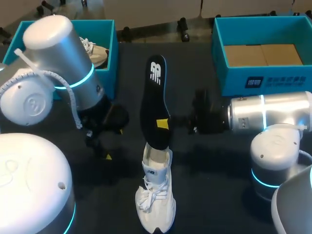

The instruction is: Take the shoe out of the shoebox, open the shoe tongue, remove and reinsert the insole, then place the shoe into the shoebox

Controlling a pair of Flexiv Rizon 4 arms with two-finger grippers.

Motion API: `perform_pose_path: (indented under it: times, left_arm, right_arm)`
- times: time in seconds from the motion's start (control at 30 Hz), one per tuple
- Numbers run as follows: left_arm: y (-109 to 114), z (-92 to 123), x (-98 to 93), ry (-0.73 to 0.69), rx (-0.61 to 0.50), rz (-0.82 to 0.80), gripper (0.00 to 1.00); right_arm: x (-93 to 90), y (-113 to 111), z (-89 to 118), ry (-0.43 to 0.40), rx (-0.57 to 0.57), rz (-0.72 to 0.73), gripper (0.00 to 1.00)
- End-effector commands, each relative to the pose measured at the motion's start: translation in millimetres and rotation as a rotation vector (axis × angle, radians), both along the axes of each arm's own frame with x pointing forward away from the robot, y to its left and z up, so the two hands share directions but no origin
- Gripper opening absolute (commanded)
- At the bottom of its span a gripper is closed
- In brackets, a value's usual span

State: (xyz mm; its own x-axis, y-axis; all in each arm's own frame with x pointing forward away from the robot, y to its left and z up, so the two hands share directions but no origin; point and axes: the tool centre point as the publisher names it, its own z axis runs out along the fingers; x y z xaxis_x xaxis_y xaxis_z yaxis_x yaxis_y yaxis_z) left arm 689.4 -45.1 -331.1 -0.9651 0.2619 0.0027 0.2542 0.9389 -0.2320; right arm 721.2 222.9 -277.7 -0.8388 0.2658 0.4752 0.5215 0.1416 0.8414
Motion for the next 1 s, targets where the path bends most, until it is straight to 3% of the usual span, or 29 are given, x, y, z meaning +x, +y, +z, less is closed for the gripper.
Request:
perform_pose_path:
  times: [0.03, 1.0]
  left_arm:
    - [-12.9, -10.4, 2.2, 0.003, 0.011, 0.006, 1.00]
    - [-26.0, -28.1, -14.2, 0.022, 0.026, 0.029, 1.00]
  right_arm:
    - [-2.4, -0.3, -4.8, -0.016, 0.015, -0.006, 0.00]
    - [-2.6, 0.2, 0.8, -0.076, 0.000, -0.004, 0.00]
